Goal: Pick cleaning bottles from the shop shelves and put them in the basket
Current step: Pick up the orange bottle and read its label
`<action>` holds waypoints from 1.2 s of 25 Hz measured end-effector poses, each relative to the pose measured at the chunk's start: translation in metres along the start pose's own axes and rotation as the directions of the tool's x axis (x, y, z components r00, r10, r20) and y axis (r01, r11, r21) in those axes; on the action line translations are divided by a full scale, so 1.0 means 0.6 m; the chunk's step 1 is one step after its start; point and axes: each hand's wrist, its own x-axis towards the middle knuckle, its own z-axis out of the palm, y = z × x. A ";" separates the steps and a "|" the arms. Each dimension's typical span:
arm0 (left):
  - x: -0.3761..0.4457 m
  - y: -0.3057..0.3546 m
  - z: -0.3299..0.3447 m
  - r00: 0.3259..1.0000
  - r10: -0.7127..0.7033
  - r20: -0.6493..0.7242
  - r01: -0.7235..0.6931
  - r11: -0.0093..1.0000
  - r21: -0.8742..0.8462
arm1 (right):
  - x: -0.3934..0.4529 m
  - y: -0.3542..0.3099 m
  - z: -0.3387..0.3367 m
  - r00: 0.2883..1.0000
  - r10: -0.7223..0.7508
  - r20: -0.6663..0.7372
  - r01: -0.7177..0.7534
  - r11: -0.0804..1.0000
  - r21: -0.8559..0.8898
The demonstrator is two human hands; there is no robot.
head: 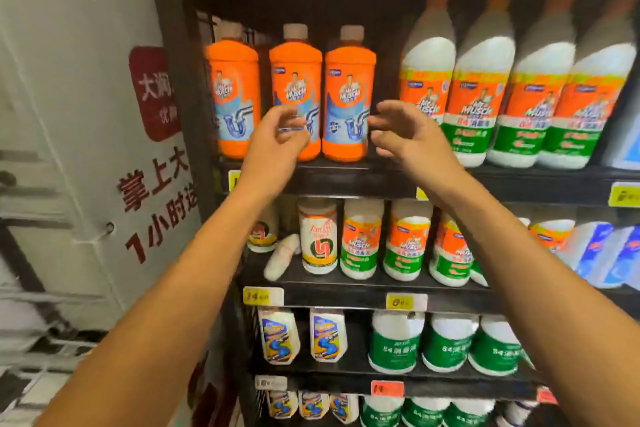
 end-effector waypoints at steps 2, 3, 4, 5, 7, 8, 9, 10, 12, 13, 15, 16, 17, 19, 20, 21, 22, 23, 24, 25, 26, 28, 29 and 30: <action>0.011 0.005 -0.009 0.991 0.014 -0.136 -0.004 0.997 0.078 | 0.021 -0.002 0.003 0.999 -0.042 -0.027 0.040 0.995 -0.090; 0.018 0.002 -0.014 0.984 0.013 -0.176 0.011 0.991 0.132 | 0.034 -0.001 0.005 0.997 -0.068 -0.033 0.063 0.990 -0.128; 0.019 0.005 -0.016 0.982 0.008 -0.188 0.029 0.980 0.195 | 0.044 -0.002 0.011 0.996 -0.084 -0.039 0.077 0.985 -0.154; 0.027 0.004 -0.018 0.982 0.009 -0.191 0.048 0.956 0.288 | 0.058 -0.001 0.015 0.992 -0.105 -0.063 0.093 0.981 -0.170; 0.036 -0.001 -0.017 0.979 0.038 -0.198 0.061 0.880 0.471 | 0.077 0.007 0.019 0.986 -0.117 -0.118 0.096 0.980 -0.174; 0.039 0.000 -0.014 0.979 0.058 -0.197 0.057 0.845 0.531 | 0.081 0.011 0.021 0.987 -0.102 -0.128 0.081 0.984 -0.159; 0.041 -0.003 -0.008 0.979 0.062 -0.193 0.061 0.818 0.571 | 0.085 0.020 0.026 0.990 -0.082 -0.115 0.063 0.986 -0.156; 0.043 -0.007 -0.003 0.980 0.046 -0.192 0.077 0.805 0.588 | 0.086 0.027 0.030 0.994 -0.056 -0.090 0.041 0.987 -0.157; 0.048 -0.011 0.009 0.982 -0.012 -0.187 0.123 0.794 0.596 | 0.090 0.039 0.038 0.999 -0.008 -0.049 0.000 0.988 -0.156; 0.049 -0.012 0.014 0.983 -0.029 -0.181 0.135 0.785 0.605 | 0.092 0.042 0.040 0.999 -0.001 -0.048 -0.006 0.986 -0.164; 0.043 -0.013 0.019 0.983 -0.005 -0.181 0.118 0.775 0.620 | 0.091 0.043 0.045 0.994 -0.059 -0.087 0.036 0.970 -0.239; 0.038 -0.014 0.017 0.982 0.030 -0.189 0.095 0.781 0.617 | 0.088 0.041 0.049 0.984 -0.131 -0.121 0.089 0.949 -0.301; 0.033 -0.015 0.013 0.975 0.082 -0.208 0.065 0.787 0.614 | 0.083 0.036 0.054 0.959 -0.234 -0.163 0.163 0.919 -0.360; 0.022 -0.015 -0.003 0.942 0.201 -0.270 0.008 0.789 0.615 | 0.075 0.018 0.074 0.886 -0.420 -0.195 0.317 0.857 -0.406; 0.021 -0.015 -0.011 0.922 0.249 -0.296 -0.014 0.787 0.617 | 0.075 0.007 0.088 0.870 -0.463 -0.173 0.368 0.841 -0.397; 0.023 -0.014 -0.019 0.910 0.266 -0.319 -0.021 0.796 0.604 | 0.079 -0.002 0.102 0.872 -0.470 -0.135 0.391 0.836 -0.385; 0.025 -0.011 -0.024 0.911 0.243 -0.334 -0.011 0.823 0.568 | 0.084 -0.011 0.116 0.886 -0.453 -0.099 0.386 0.839 -0.383; 0.027 -0.007 -0.026 0.921 0.196 -0.336 0.008 0.853 0.521 | 0.093 -0.018 0.128 0.901 -0.426 -0.075 0.367 0.845 -0.389; 0.027 -0.004 -0.024 0.933 0.151 -0.327 0.032 0.870 0.492 | 0.102 -0.025 0.137 0.915 -0.400 -0.056 0.347 0.848 -0.401; 0.026 -0.002 -0.021 0.940 0.139 -0.313 0.037 0.866 0.499 | 0.111 -0.029 0.145 0.923 -0.382 -0.044 0.330 0.845 -0.420; 0.024 -0.003 -0.017 0.939 0.171 -0.299 0.016 0.845 0.534 | 0.118 -0.031 0.151 0.926 -0.376 -0.032 0.324 0.835 -0.446; 0.019 -0.013 -0.008 0.931 0.251 -0.265 -0.051 0.808 0.587 | 0.125 -0.029 0.160 0.926 -0.378 -0.007 0.327 0.809 -0.488; 0.019 -0.018 -0.002 0.943 0.232 -0.240 -0.052 0.812 0.581 | 0.127 -0.027 0.162 0.921 -0.389 -0.004 0.334 0.795 -0.507; 0.019 -0.021 0.002 0.962 0.173 -0.211 -0.025 0.826 0.563 | 0.128 -0.024 0.164 0.912 -0.410 -0.003 0.347 0.775 -0.528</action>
